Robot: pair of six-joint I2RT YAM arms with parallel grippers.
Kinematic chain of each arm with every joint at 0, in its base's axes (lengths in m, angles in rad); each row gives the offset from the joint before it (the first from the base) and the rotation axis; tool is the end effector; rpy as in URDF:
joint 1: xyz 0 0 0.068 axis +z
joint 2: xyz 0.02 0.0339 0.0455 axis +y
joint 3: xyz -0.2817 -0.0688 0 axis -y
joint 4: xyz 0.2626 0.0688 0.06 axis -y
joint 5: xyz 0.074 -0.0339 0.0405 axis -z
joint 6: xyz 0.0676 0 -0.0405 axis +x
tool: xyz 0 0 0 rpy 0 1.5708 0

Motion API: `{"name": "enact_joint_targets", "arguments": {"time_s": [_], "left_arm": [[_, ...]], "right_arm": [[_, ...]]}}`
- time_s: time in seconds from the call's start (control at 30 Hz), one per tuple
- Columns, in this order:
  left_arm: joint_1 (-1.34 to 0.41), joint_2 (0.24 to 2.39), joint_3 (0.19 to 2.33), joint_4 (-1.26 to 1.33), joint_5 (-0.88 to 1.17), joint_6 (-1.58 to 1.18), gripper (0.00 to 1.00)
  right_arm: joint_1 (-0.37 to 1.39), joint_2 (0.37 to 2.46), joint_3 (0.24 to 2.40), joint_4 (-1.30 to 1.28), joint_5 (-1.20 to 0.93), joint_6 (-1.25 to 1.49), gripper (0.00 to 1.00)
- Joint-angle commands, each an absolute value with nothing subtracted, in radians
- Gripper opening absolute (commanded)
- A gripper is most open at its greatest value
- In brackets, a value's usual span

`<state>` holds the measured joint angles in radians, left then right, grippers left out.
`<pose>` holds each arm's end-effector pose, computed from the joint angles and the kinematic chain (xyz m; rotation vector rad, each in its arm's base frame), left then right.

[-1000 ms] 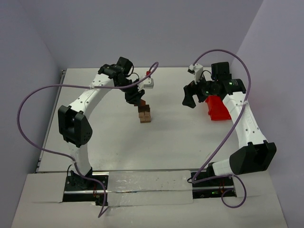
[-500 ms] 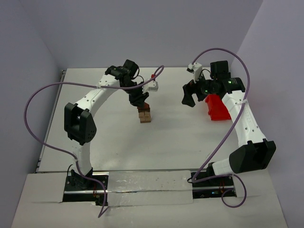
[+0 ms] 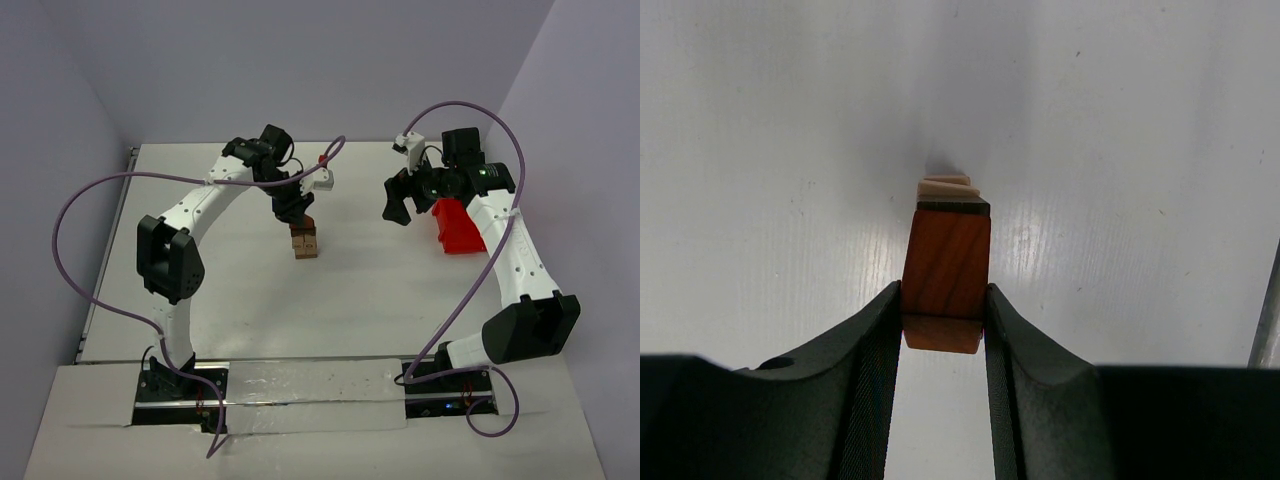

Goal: Build the wood block tower

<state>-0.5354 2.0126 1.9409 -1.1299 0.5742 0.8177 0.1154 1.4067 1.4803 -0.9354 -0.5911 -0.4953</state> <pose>0.3716 -0.2631 0.2872 1.7507 1.9499 -0.6961 0.3097 0.0738 0.3718 -0.9360 2.1097 0.5254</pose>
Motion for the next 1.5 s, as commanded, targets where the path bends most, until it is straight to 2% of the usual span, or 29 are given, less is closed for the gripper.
{"name": "enact_joint_targets", "arguments": {"time_s": [0.0, 0.63, 0.7, 0.87, 0.9, 0.93, 0.97, 1.23, 1.4, 1.47], "left_arm": [[-0.544, 2.028, 1.986, -1.118, 0.577, 0.806, 0.33], [-0.554, 2.028, 1.966, -1.113, 0.581, 0.811, 0.42], [-0.552, 2.024, 1.958, -1.105, 0.581, 0.809, 0.50], [-0.554, 2.019, 1.964, -1.112, 0.592, 0.816, 0.61], [-0.554, 2.016, 1.966, -1.118, 0.595, 0.819, 0.71], [-0.552, 2.011, 1.978, -1.128, 0.599, 0.821, 0.88], [-0.554, 2.008, 1.986, -1.135, 0.601, 0.821, 0.98], [-0.527, 1.926, 2.102, -1.236, 0.654, 0.808, 0.99], [-0.428, 1.805, 2.077, -1.144, 0.659, 0.601, 0.99], [-0.362, 1.747, 2.008, -1.036, 0.583, 0.435, 0.99]], "right_arm": [[0.123, 1.410, 1.509, -0.930, -0.602, -0.508, 1.00], [0.123, 1.410, 1.511, -0.937, -0.607, -0.506, 1.00], [0.124, 1.410, 1.511, -0.939, -0.606, -0.506, 1.00], [0.124, 1.407, 1.509, -0.940, -0.601, -0.508, 1.00], [0.124, 1.407, 1.509, -0.940, -0.603, -0.508, 1.00], [0.123, 1.408, 1.511, -0.942, -0.603, -0.509, 1.00], [0.123, 1.410, 1.511, -0.942, -0.603, -0.509, 1.00], [0.137, 1.423, 1.525, -0.940, -0.607, -0.513, 1.00], [0.152, 1.453, 1.541, -0.927, -0.624, -0.487, 1.00], [0.153, 1.465, 1.543, -0.910, -0.629, -0.464, 1.00]]}}
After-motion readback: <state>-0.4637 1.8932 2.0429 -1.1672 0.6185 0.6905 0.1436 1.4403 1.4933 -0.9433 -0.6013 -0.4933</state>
